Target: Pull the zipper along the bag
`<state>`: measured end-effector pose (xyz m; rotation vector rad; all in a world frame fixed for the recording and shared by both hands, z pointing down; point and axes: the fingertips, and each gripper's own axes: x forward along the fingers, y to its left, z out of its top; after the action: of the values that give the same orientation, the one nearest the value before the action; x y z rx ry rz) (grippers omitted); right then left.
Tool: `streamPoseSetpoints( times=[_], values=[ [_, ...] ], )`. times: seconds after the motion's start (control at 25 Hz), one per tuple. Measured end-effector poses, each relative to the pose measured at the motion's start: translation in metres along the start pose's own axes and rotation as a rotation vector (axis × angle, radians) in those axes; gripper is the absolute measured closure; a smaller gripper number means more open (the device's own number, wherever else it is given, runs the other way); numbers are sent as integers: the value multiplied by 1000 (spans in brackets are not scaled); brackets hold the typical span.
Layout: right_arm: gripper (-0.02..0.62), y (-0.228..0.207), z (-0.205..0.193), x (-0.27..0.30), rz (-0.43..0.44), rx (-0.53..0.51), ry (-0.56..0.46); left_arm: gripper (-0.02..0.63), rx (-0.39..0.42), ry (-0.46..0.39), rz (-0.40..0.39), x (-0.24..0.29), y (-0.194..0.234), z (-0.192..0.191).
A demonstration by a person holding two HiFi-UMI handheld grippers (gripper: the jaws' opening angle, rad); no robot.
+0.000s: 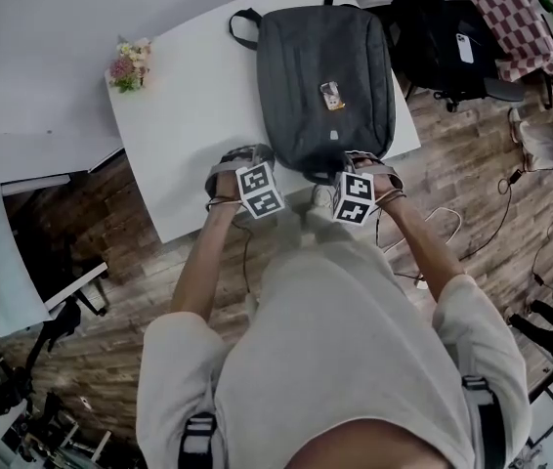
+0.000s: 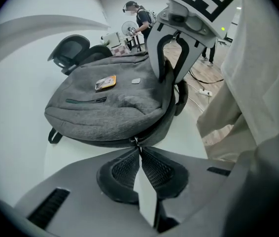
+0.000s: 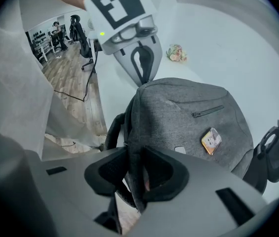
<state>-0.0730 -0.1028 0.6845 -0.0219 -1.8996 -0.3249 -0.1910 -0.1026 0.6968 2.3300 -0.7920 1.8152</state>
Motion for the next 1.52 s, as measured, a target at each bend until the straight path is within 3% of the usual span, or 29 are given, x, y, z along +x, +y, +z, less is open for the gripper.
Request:
streamPoseSetpoints(
  times=[0.2, 0.44, 0.76, 1.16, 1.36, 1.44, 1.52],
  values=[
    [483, 2, 3, 0, 2, 6, -2, 571, -94, 13, -1, -11, -16, 6],
    [486, 9, 9, -2, 19, 7, -16, 568, -78, 37, -17, -14, -40, 11],
    [489, 8, 17, 1, 26, 38, -25, 561, -257, -41, -78, -13, -80, 46],
    [489, 10, 22, 0, 33, 34, -47, 558, -296, -31, -79, -8, -84, 60],
    [455, 12, 22, -2, 33, 55, -92, 557, -395, -120, -77, -12, -80, 53],
    [419, 12, 20, -4, 20, 78, -115, 503, -405, -143, -82, -16, -81, 52],
    [383, 10, 20, -10, -4, 120, -148, 377, -430, -169, -96, -23, -84, 50]
  ],
)
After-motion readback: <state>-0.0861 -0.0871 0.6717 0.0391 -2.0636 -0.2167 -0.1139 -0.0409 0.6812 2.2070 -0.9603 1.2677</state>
